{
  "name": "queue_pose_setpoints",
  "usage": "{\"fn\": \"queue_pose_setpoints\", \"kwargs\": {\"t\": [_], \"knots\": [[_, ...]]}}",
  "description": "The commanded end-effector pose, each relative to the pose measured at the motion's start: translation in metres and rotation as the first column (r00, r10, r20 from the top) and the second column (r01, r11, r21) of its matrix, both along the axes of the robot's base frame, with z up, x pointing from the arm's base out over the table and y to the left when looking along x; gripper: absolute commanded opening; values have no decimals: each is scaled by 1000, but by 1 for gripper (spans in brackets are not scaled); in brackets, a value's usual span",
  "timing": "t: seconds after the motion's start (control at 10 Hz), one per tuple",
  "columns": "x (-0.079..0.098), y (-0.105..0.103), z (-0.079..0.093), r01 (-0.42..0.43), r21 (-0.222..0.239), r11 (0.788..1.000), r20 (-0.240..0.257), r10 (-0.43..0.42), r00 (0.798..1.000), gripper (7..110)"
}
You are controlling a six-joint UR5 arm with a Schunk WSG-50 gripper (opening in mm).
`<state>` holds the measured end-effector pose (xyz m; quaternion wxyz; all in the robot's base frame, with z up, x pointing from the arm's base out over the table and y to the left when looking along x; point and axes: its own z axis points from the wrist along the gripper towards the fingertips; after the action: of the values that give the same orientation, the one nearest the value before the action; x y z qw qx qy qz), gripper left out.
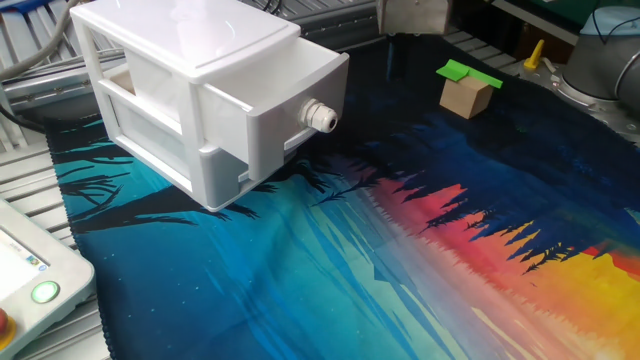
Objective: Use the gripper to push and close the drawer
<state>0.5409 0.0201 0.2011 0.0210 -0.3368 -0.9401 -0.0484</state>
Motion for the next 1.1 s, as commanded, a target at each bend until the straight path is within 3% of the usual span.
{"fn": "queue_pose_setpoints", "kwargs": {"t": [0.0,0.4,1.0], "knots": [[-2,2,2,14,21,1000,0,-14,1000,7],[-9,-10,2,11,-25,1000,-26,-12,1000,7],[-9,-12,0,12,-21,1000,-18,-12,1000,7]]}}
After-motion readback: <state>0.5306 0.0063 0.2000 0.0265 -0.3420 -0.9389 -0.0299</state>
